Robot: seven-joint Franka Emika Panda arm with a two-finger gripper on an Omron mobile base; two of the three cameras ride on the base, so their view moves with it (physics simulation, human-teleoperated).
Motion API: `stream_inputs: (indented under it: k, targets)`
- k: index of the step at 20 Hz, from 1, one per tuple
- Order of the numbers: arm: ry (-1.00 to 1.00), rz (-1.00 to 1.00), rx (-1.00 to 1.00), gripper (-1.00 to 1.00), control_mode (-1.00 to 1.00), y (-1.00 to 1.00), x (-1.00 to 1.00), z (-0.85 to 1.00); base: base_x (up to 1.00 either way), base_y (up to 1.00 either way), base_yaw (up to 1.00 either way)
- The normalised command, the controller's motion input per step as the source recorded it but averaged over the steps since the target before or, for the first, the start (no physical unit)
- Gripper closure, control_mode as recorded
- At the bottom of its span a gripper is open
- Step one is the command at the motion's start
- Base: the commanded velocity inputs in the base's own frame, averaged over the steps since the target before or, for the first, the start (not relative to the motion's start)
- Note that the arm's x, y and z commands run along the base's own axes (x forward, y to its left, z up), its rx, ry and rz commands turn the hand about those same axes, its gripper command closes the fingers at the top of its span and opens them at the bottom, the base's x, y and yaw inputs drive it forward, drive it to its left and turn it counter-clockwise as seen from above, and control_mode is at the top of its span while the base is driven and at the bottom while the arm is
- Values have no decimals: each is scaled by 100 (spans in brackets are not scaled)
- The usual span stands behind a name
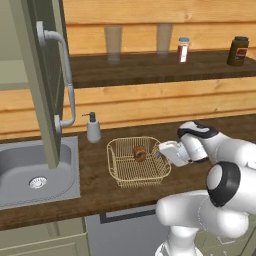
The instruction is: Open the cabinet, pick up the bread from the cabinet and place it in the basket. Then move the basket to the dining counter.
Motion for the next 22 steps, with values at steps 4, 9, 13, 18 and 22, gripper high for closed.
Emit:
stream_inputs:
  k: [4, 9, 13, 18, 22]
  targets:
    - [0, 0, 0, -100, -100, -1, 17, -6, 0, 0, 0]
    - [0, -3, 0, -100, -100, -14, 17, -6, 0, 0, 0]
    - [0, 0, 0, -100, -100, 1, 13, -17, 0, 0, 0]
    - [0, 0, 0, -100, -100, 12, 14, -30, 0, 0, 0]
    - [0, 0, 0, -100, -100, 15, 10, -18, 0, 0, 0]
